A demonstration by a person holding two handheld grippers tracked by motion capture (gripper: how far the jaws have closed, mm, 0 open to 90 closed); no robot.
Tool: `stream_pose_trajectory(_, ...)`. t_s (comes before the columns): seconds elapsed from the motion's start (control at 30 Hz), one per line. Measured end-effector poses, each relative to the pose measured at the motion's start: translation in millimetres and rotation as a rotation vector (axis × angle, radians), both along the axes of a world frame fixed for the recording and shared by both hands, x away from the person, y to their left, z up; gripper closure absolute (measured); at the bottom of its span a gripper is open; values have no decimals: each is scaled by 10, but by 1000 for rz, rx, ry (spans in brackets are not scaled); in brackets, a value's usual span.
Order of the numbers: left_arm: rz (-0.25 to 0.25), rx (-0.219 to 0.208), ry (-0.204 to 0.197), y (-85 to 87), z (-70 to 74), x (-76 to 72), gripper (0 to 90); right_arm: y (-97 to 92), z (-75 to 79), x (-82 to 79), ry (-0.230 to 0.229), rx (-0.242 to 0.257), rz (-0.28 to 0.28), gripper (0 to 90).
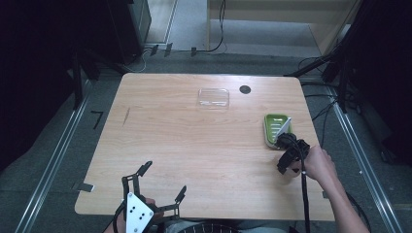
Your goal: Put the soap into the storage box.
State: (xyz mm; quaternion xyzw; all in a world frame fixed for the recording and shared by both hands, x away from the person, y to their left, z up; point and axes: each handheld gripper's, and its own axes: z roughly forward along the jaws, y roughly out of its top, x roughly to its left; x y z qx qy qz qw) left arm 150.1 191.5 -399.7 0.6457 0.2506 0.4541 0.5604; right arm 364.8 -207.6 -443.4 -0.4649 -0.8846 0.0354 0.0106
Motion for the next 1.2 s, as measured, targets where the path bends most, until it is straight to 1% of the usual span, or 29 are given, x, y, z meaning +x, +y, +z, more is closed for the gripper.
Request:
stream_pose_trajectory(0.17,-1,-1,-1,2,0,1,0,-23,31,33,-3,-4,-7,335)
stream_pose_trajectory(0.2,0,-1,0,1,0,0,0,-40,53,54,-7,6,-16,335)
stream_pose_trajectory(0.3,-1,1,0,1,0,0,0,-53,67,77,-12,0,-18,335)
stream_pose_trajectory(0.47,-1,1,0,1,-1,1,0,-79,84,131,-3,8,-33,335)
stream_pose_trajectory(0.63,-1,0,0,1,0,1,0,-85,114,173,-2,13,-36,335)
stream_pose_trajectory(0.9,-1,-3,0,2,-1,2,0,-67,146,224,5,6,-31,335)
stream_pose_trajectory(1.2,-1,-3,0,1,-1,2,0,-61,205,265,-8,13,-29,335)
